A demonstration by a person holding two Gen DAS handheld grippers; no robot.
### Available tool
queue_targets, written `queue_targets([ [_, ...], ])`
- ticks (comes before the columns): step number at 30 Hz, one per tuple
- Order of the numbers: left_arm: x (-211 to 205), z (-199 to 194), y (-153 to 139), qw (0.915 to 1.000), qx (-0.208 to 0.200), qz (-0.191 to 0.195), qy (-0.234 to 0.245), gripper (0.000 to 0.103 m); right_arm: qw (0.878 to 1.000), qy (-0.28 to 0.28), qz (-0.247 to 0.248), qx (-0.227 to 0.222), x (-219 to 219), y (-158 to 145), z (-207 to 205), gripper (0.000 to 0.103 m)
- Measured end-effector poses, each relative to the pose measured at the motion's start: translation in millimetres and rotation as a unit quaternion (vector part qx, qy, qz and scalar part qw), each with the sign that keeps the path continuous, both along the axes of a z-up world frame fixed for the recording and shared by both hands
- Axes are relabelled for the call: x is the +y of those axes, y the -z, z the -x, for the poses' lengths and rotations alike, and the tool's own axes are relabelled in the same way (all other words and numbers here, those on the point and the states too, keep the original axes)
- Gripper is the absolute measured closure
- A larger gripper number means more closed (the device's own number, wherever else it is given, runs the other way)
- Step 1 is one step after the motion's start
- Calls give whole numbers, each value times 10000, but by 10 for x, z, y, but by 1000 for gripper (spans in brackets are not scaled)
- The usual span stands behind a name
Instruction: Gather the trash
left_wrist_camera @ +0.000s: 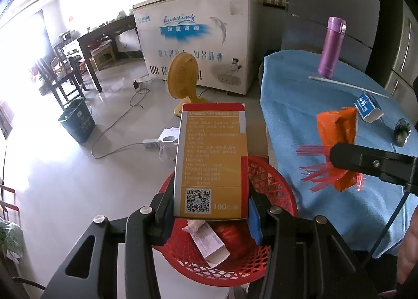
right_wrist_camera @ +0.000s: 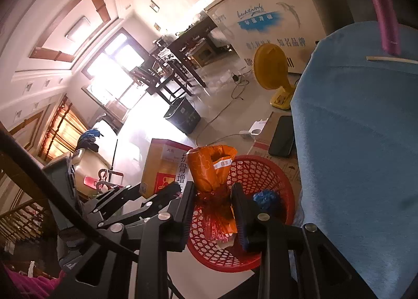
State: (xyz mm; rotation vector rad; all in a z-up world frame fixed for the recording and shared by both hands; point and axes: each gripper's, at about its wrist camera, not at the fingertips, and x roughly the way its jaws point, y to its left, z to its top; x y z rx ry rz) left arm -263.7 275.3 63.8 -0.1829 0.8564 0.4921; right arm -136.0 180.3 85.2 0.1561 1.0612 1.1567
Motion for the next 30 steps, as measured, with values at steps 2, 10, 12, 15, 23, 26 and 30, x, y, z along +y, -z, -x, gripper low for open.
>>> queue_targets([
  [2, 9, 10, 14, 10000, 12, 13, 1, 55, 10000, 3, 22, 25, 43, 31, -11, 73],
  [10, 47, -39, 71, 9999, 90, 76, -32, 55, 9999, -2, 105, 131, 165, 157, -52, 72],
  [12, 62, -46, 92, 9999, 109, 117, -45, 55, 9998, -17, 124, 153, 188, 176, -56, 70],
  [15, 91, -58, 129, 9997, 134, 198, -60, 54, 9996, -35, 113, 253, 226, 209, -57, 70],
  [23, 163, -34, 232, 9990, 270, 344, -35, 41, 9957, 161, -126, 909, 191, 362, -180, 32],
  [26, 166, -32, 254, 9987, 333, 377, -61, 41, 9957, 289, -171, 863, 130, 355, -226, 32],
  [30, 103, -55, 246, 9987, 368, 359, 0, 41, 9961, 420, -202, 752, 44, 328, -254, 32],
])
